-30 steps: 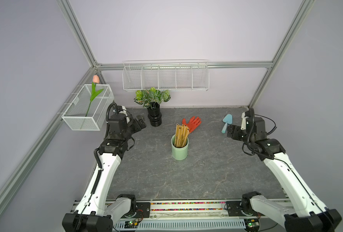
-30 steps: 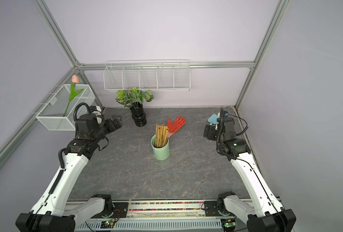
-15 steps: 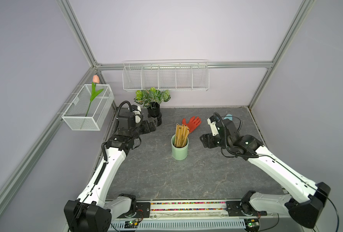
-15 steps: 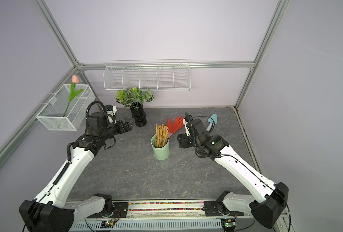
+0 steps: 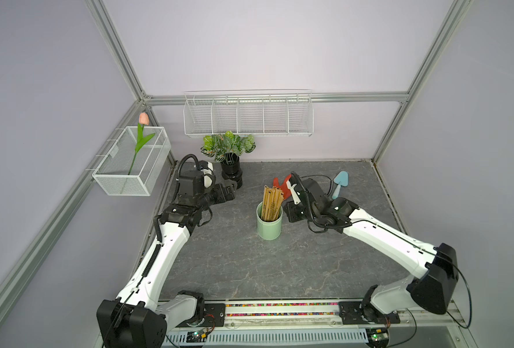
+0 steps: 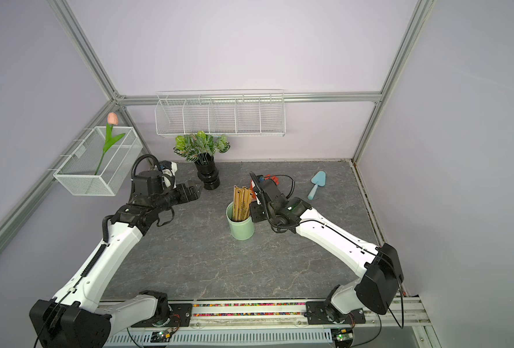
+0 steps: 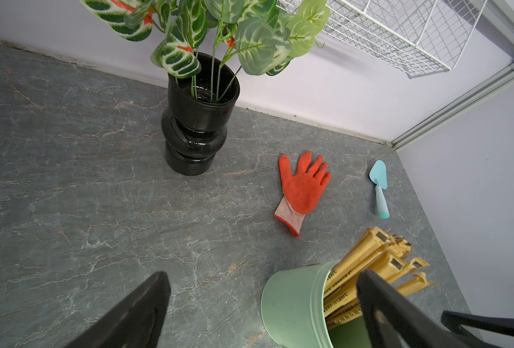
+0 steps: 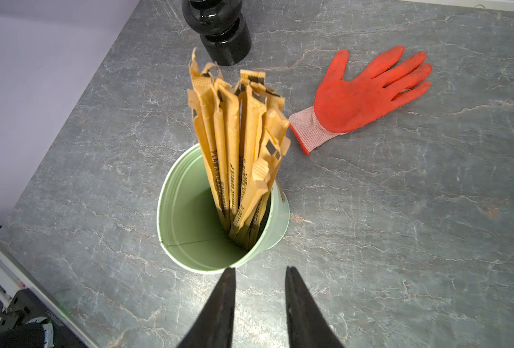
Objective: Take the straws out of the storage container
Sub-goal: Pick up the straw from the container.
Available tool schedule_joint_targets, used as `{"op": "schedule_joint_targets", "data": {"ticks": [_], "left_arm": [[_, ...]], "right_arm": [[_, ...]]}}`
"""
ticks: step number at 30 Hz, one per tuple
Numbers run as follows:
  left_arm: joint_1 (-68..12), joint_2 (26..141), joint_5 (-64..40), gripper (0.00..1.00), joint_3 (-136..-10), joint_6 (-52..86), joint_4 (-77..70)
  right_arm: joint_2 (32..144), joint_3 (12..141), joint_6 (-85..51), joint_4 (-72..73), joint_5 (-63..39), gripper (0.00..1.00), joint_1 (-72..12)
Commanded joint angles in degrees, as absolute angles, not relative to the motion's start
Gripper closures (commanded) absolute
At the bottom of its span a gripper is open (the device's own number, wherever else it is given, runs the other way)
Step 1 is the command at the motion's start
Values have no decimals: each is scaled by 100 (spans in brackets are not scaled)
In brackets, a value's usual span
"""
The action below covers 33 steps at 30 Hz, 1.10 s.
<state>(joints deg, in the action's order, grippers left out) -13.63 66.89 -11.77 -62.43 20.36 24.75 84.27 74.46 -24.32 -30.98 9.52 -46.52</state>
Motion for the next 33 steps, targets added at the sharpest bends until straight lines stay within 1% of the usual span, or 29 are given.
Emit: {"op": "schedule_joint_targets", "data": {"ticks": [1, 20, 33], "left_arm": [[-1389, 6765, -1234, 0, -6223, 2013, 2514], [-1386, 6824, -1249, 0, -6275, 1979, 2575], [-1384, 6868, -1267, 0, -6302, 1967, 2610]], "right_arm": [[8565, 7581, -2628, -2792, 924, 70, -4685], [9271, 8035, -2731, -2795, 870, 69, -4685], [9478, 8149, -2748, -2830, 910, 75, -4689]]}}
